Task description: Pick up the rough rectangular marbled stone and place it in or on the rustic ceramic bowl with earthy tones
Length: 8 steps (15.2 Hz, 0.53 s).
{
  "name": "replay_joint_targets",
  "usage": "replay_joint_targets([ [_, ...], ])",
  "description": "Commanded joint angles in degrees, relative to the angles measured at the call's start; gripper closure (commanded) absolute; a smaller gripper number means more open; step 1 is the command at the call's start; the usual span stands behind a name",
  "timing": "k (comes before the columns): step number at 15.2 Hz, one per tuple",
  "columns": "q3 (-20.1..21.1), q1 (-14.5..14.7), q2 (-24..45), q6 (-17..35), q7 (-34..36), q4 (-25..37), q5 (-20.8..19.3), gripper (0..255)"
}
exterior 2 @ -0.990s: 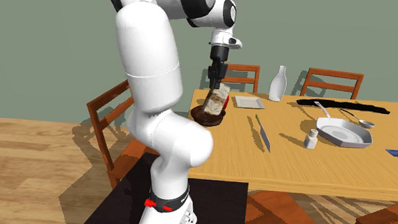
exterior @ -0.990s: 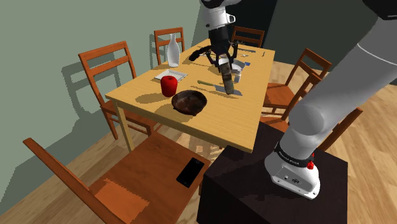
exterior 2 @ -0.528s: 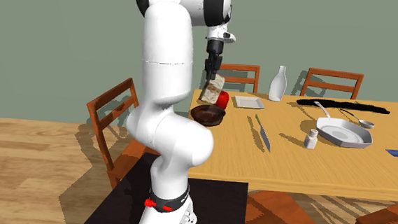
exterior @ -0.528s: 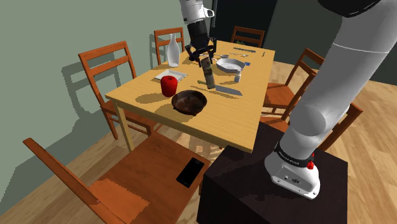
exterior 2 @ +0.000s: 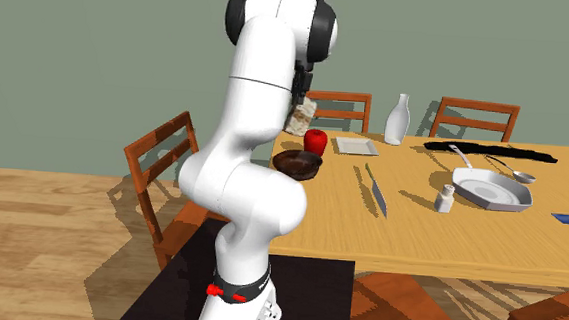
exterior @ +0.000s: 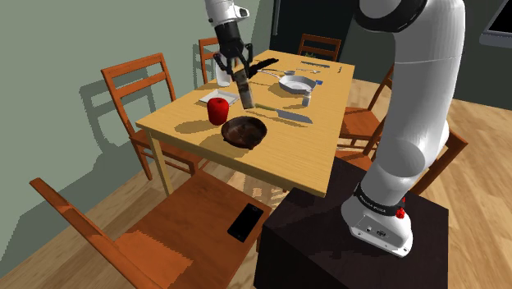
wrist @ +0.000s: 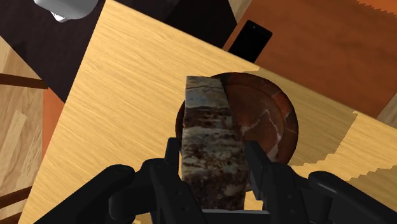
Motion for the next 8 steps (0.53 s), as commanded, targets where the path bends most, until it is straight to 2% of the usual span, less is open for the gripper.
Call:
replay_joint_targets([
  [1,0.0,0.2,0.6,0.9,0.3,-0.3,-0.1,255],
  [8,-0.1,-0.1,0.4,6.4,0.3,-5.9,-0.1,255],
])
